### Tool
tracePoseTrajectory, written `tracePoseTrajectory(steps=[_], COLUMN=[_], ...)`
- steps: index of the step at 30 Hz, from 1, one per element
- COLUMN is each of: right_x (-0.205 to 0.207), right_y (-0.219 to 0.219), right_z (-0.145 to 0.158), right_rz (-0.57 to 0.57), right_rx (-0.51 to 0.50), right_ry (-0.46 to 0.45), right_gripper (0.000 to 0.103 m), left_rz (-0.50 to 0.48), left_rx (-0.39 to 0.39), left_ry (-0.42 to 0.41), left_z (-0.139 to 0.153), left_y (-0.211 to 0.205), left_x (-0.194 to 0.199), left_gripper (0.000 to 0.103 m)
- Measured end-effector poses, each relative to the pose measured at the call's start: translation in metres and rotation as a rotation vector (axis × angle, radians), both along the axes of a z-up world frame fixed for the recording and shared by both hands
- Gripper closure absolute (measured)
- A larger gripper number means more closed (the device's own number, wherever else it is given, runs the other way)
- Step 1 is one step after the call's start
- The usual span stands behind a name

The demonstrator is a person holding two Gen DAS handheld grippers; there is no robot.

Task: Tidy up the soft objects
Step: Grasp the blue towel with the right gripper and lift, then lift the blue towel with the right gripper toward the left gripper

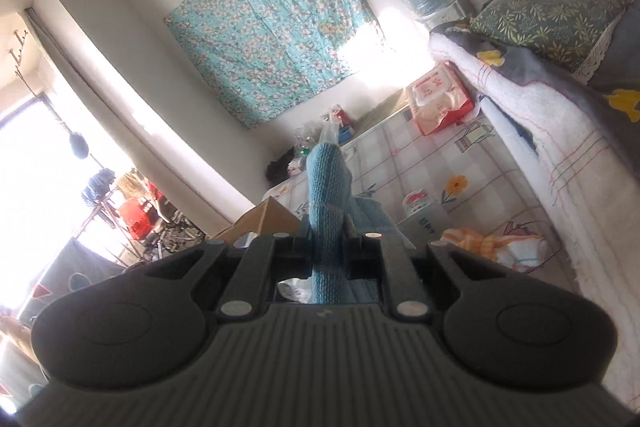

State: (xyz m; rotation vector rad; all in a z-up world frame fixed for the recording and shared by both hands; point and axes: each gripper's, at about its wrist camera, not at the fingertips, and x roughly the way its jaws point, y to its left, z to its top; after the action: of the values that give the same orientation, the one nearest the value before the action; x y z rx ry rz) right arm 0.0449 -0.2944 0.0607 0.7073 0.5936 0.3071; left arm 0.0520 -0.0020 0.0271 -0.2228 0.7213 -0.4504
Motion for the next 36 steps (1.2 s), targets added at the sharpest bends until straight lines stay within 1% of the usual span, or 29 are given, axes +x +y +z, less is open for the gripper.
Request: tracePoseTrajectory(steps=[2,3,5,7,8,9,12,13,17,18,21,25,29,31,36], right_x=[-0.003,-0.005,-0.007,-0.009,-0.011,-0.011,-0.017,-0.019,-0.022,-0.022,-0.026,-0.034,-0.032,-0.031,-0.024], right_y=[0.004,0.005,0.005,0.005,0.003,0.000,-0.006,-0.007,-0.005,-0.006,-0.008,-0.018,-0.020,-0.018,-0.004], right_z=[-0.013,-0.022,-0.044,-0.076,-0.088,-0.102,-0.116,-0.116,-0.107,-0.103,-0.094,-0.080,-0.072,-0.071,-0.075], right_rz=[0.047,0.055,0.052,0.032,0.012,-0.020,-0.084,-0.091,-0.097,-0.093,-0.084,-0.026,-0.012,-0.014,-0.038], right_rx=[0.133,0.174,0.222,0.259,0.260,0.232,0.144,0.135,0.081,0.076,0.093,0.173,0.184,0.161,0.056], right_ry=[0.048,0.075,0.135,0.233,0.271,0.307,0.329,0.326,0.291,0.279,0.254,0.212,0.210,0.203,0.217], right_gripper=[0.092,0.092,0.092,0.092,0.092,0.092,0.092,0.092,0.092,0.092,0.092,0.092,0.092,0.092,0.092], left_rz=[0.008,0.013,0.015,0.013,0.009,0.006,-0.010,-0.021,-0.086,-0.100,-0.141,-0.181,-0.228,-0.231,-0.207], left_rx=[0.006,0.011,0.018,0.022,0.025,0.029,0.035,0.038,0.057,0.060,0.063,0.026,0.019,0.026,0.044], left_ry=[0.000,0.000,0.007,0.017,0.020,0.024,0.038,0.046,0.073,0.079,0.102,0.118,0.138,0.137,0.157], left_z=[0.000,0.000,-0.003,-0.006,-0.008,-0.010,-0.018,-0.020,-0.036,-0.038,-0.048,-0.055,-0.060,-0.061,-0.065], left_y=[0.005,0.006,0.008,0.009,0.009,0.009,0.004,0.000,-0.024,-0.029,-0.046,-0.055,-0.061,-0.061,-0.059], left_x=[-0.003,-0.004,-0.006,-0.006,-0.006,-0.006,-0.005,-0.003,0.002,0.004,0.009,0.015,0.017,0.016,0.018], left_gripper=[0.029,0.029,0.029,0.029,0.029,0.029,0.030,0.031,0.041,0.044,0.047,0.047,0.046,0.046,0.047])
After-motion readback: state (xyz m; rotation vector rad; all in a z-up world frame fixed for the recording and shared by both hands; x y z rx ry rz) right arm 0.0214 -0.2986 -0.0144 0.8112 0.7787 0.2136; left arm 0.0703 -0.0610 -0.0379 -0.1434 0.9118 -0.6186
